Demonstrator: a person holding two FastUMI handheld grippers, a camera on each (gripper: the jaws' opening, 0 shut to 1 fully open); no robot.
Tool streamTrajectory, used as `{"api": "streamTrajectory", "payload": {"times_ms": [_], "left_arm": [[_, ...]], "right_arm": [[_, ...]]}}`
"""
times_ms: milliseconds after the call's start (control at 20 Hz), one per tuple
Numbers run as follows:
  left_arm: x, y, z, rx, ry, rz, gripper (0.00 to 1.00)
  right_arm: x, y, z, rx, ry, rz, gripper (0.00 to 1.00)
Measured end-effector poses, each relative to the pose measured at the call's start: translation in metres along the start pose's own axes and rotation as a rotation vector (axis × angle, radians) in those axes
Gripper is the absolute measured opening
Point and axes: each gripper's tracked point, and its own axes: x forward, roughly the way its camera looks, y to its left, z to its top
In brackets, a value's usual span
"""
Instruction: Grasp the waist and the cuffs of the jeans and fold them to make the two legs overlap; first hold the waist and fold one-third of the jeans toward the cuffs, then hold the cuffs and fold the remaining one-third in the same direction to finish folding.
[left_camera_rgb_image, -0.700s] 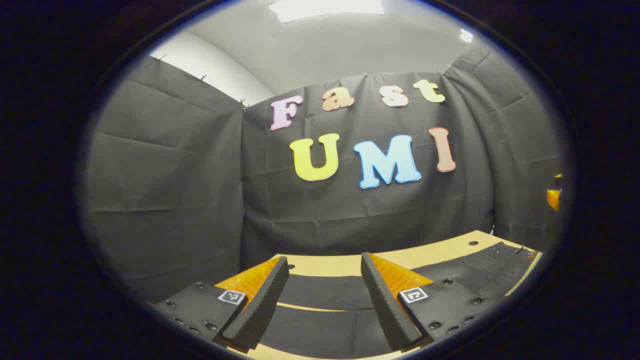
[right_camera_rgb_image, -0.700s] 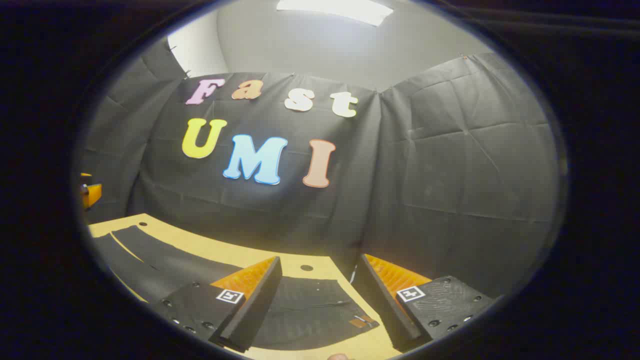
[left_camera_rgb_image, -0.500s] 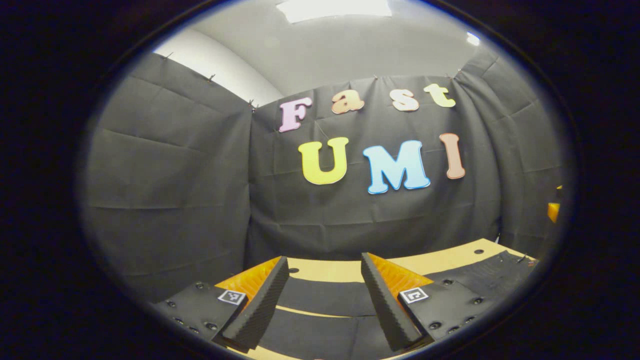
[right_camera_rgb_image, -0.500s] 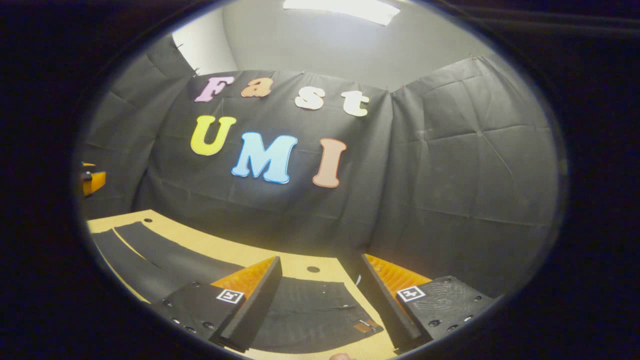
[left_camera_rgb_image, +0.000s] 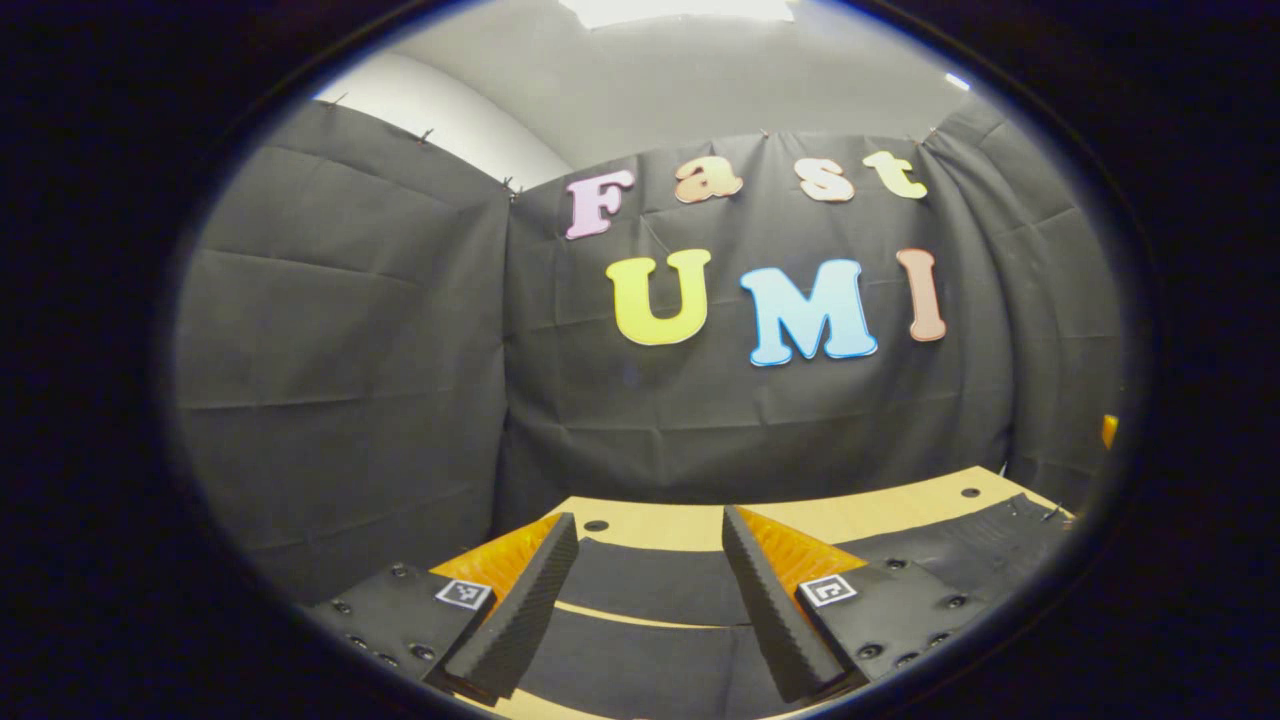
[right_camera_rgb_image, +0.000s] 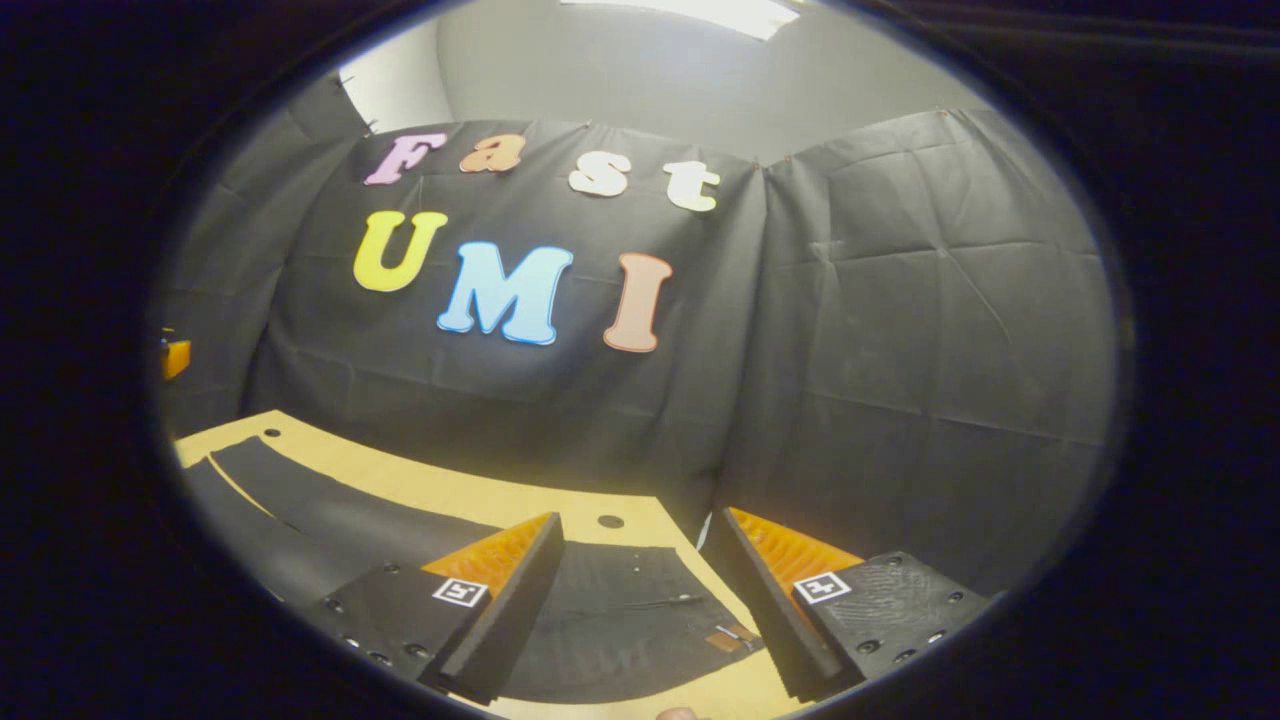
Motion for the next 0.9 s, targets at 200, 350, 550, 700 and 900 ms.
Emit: {"api": "streamTrajectory", "payload": {"times_ms": [200,350,550,700,900], "left_arm": [[0.01,0.012,-0.007,0.005,0.012,-0.019,0.96],[0.015,0.024,-0.015,-0.014,0.036,-0.023,0.92],[0.019,0.042,-0.036,-0.075,0.095,-0.008,0.95],[0.02,0.058,-0.051,-0.15,0.148,0.017,0.96],[0.022,0.084,-0.095,-0.322,0.285,0.074,0.96]], "right_arm": [[0.001,-0.016,-0.005,0.018,0.036,-0.116,0.95],[-0.003,-0.027,-0.015,0.007,0.076,-0.184,0.94],[-0.009,-0.036,-0.031,0.018,0.145,-0.223,0.95],[-0.01,-0.035,-0.049,0.1,0.228,-0.221,0.94],[-0.013,-0.033,-0.088,0.217,0.37,-0.212,0.95]]}}
